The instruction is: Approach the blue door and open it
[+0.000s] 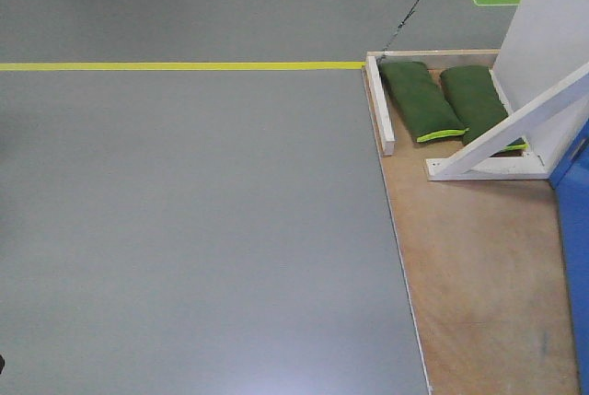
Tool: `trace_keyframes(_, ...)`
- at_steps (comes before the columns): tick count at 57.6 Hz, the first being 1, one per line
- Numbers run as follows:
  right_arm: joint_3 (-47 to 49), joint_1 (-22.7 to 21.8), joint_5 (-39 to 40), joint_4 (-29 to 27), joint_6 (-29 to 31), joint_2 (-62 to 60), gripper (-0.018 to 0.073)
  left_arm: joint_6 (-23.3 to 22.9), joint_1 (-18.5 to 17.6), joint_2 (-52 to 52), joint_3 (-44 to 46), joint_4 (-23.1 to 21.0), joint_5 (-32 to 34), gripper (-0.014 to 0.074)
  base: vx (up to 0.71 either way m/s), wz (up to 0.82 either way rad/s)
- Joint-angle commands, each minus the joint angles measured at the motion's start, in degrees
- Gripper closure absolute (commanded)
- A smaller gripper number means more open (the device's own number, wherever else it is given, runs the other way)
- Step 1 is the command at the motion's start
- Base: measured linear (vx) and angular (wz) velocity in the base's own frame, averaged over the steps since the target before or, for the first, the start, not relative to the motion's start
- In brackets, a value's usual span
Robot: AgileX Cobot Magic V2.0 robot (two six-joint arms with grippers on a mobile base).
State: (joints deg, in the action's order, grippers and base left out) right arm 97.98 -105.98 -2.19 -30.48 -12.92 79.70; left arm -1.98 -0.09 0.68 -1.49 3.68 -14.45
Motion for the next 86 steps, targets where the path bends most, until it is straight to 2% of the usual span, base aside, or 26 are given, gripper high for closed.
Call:
trace_keyframes(1, 1.53, -0.45, 3.63, 2.16, 3.82, 1.13, 0.0547, -0.26, -0.36, 0.66, 1.52, -0.42, 4.76, 0.0524, 0.0, 0.0)
trace_keyframes(8, 1.53, -0.27, 3.4, 6.67, 7.86, 4.67, 0.0547, -0.26, -0.36, 0.66, 1.52, -0.42, 4.76, 0.0524, 0.0, 0.0)
trace_keyframes(18, 1.64, -0.04, 3.75, 8.46, 7.91, 8.85, 0.0547, -0.26, -0.36, 0.66, 1.52, -0.42, 4.76, 0.0524, 0.0, 0.0)
trace_keyframes(34, 1.64, 5.75, 6.98, 14.13, 7.91, 13.11, 0.0547, -0.26, -0.36, 0.66, 1.52, -0.42, 4.76, 0.0524, 0.0, 0.0)
trace_keyframes(53, 1.64, 14.62, 7.17, 14.15, 7.61, 11.78, 0.0547, -0.26, -0.36, 0.66, 1.52, -0.42, 4.76, 0.0524, 0.0, 0.0)
trace_keyframes(63, 1.64, 15.93, 7.01, 11.89, 7.61, 9.85, 0.0547, -0.26, -0.36, 0.66, 1.52, -0.42, 4.76, 0.0524, 0.0, 0.0)
trace_keyframes(86, 1.64, 20.0, 2.92, 11.83, 7.61, 5.12, 0.0547, -0.26, -0.36, 0.66, 1.52, -0.42, 4.76, 0.0524, 0.0, 0.0)
